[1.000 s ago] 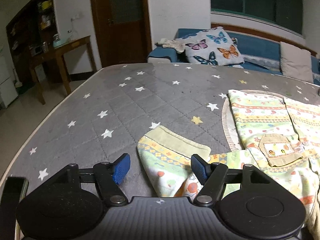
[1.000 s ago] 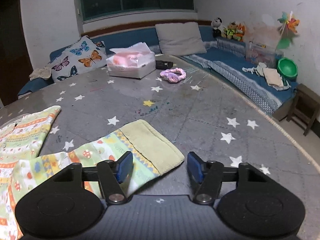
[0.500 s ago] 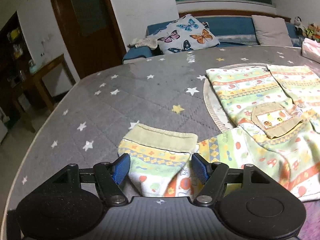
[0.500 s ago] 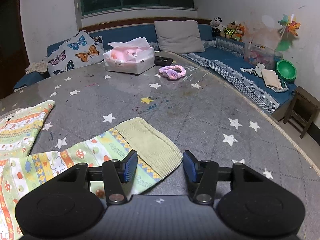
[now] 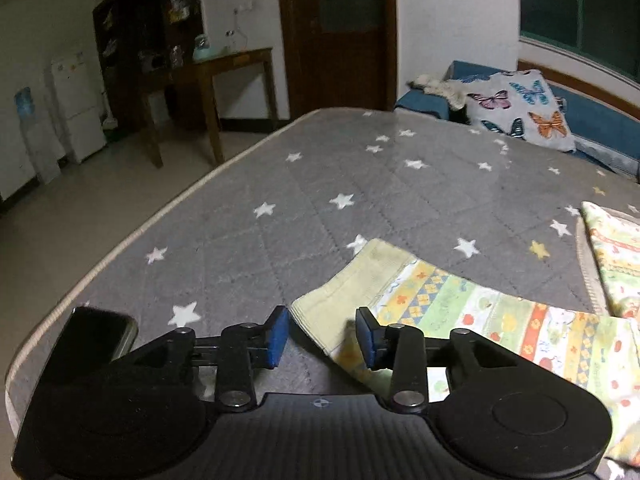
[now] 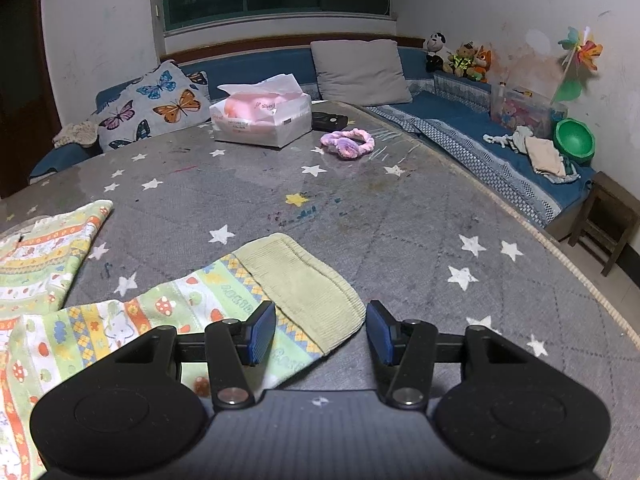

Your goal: Fold clothes

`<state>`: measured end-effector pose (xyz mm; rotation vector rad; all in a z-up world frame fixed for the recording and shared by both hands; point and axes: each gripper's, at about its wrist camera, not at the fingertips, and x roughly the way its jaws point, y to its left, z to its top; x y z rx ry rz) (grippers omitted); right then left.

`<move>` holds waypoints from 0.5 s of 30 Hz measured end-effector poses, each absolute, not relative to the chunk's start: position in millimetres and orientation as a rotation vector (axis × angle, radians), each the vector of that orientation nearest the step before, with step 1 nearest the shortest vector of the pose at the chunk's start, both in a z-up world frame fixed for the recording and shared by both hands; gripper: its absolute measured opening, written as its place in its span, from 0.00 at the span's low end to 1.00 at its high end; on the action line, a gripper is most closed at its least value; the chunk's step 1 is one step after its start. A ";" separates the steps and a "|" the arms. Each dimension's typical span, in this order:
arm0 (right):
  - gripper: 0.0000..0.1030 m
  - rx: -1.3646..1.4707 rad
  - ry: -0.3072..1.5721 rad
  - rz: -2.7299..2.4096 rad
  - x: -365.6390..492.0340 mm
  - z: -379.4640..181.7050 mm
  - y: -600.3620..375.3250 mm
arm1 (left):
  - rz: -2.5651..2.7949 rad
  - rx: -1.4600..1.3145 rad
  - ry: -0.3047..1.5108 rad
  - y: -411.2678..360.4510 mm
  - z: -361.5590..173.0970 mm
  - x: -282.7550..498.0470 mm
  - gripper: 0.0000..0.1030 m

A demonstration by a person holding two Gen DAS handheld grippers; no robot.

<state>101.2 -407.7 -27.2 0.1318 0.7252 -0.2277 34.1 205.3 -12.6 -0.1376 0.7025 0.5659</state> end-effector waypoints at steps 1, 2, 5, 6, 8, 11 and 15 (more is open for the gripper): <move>0.50 0.130 0.725 -0.224 100.9 -27.3 -406.9 | 0.553 -0.134 0.697 203.1 -11.7 35.0 0.46; 0.50 0.125 0.725 -0.221 100.9 -27.4 -405.9 | 0.539 -0.130 0.696 201.5 -11.1 36.6 0.48; 0.41 0.122 0.726 -0.213 101.2 -27.0 -405.2 | 0.516 -0.107 0.705 196.9 -13.4 45.8 0.48; 0.33 0.121 0.725 -0.209 101.4 -26.5 -405.2 | 0.508 -0.099 0.710 195.1 -14.4 50.3 0.47; 0.21 0.121 0.724 -0.202 101.6 -26.1 -405.2 | 0.506 -0.082 0.713 192.6 -17.5 55.0 0.47; 0.11 0.130 0.718 -0.195 100.4 -25.9 -405.0 | 0.502 -0.056 0.708 189.5 -18.1 57.9 0.44; 0.08 0.105 0.702 -0.229 91.7 -24.9 -404.3 | 0.518 0.000 0.708 188.3 -20.7 60.5 0.41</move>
